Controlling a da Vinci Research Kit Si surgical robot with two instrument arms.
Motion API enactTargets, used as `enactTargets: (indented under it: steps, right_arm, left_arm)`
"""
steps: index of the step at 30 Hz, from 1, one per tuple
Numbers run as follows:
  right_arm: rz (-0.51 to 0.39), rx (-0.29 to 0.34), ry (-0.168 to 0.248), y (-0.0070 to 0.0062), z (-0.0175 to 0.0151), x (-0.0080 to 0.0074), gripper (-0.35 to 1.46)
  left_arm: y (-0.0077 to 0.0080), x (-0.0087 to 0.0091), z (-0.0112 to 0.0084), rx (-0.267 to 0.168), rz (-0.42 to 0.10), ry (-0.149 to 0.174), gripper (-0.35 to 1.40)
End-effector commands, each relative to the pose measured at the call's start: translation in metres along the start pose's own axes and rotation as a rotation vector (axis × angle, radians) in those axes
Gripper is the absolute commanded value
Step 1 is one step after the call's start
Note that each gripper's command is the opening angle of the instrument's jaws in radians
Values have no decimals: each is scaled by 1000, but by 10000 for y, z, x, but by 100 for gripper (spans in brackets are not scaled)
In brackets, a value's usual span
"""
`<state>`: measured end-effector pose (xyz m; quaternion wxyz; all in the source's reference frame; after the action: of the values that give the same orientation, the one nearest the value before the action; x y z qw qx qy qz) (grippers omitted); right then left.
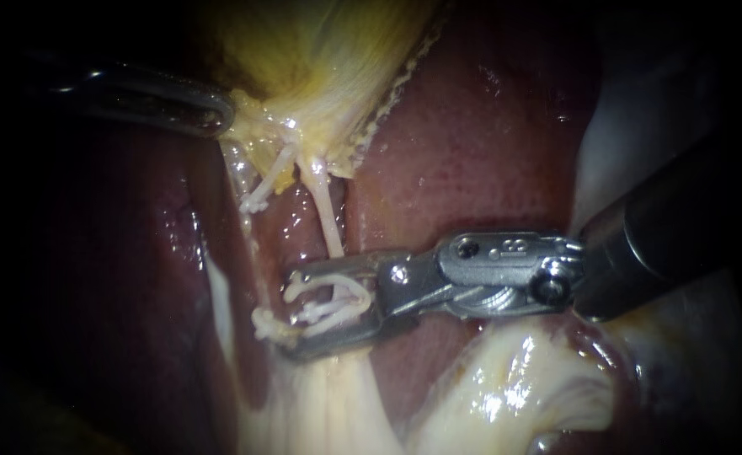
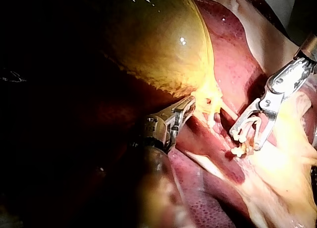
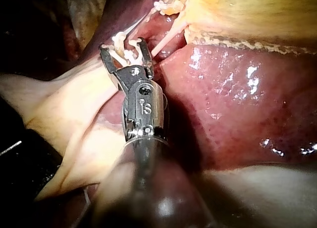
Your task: Clipping second clip right tube
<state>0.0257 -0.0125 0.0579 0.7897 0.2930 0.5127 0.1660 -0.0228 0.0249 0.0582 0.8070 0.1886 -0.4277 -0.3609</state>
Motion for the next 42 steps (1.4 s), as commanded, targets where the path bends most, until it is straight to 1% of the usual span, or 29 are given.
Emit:
enactTargets:
  steps: [1, 6, 11, 12, 15, 19, 23, 30, 35, 37, 42]
  right_arm:
    - [0, 0, 0, 0, 0, 0, 49]
    - [1, 3, 0, -3, -7, 2, 49]
    - [5, 12, 3, -7, -28, 15, 49]
    - [25, 13, 3, -8, -32, 17, 49]
    - [49, 17, 4, -7, -49, 22, 49]
    - [93, 22, 3, -4, -68, 18, 48]
    - [128, 17, -7, 4, -77, 8, 46]
    - [179, 8, -12, 23, -70, -4, 46]
    - [209, -3, -16, 30, -48, -10, 47]
    - [244, 10, 1, 31, -38, -12, 49]
    - [313, 92, 65, 31, -17, -17, 49]
  left_arm:
    - [0, 0, 0, 0, 0, 0, -35]
    - [0, 0, 0, 0, 1, 0, -35]
    - [1, 1, -1, 0, 1, 0, -35]
    - [1, 1, -1, 0, 1, 0, -35]
    - [1, 1, -1, 1, 1, 0, -35]
    - [1, 1, -1, 1, 1, 0, -35]
    - [1, 1, -1, 1, 1, 0, -35]
    - [1, 1, -2, 1, 1, 0, -35]
    - [1, 1, -1, 0, 1, 0, -35]
    - [1, 1, -1, 0, 1, 0, -35]
    - [1, 1, -1, 0, 1, 0, -35]
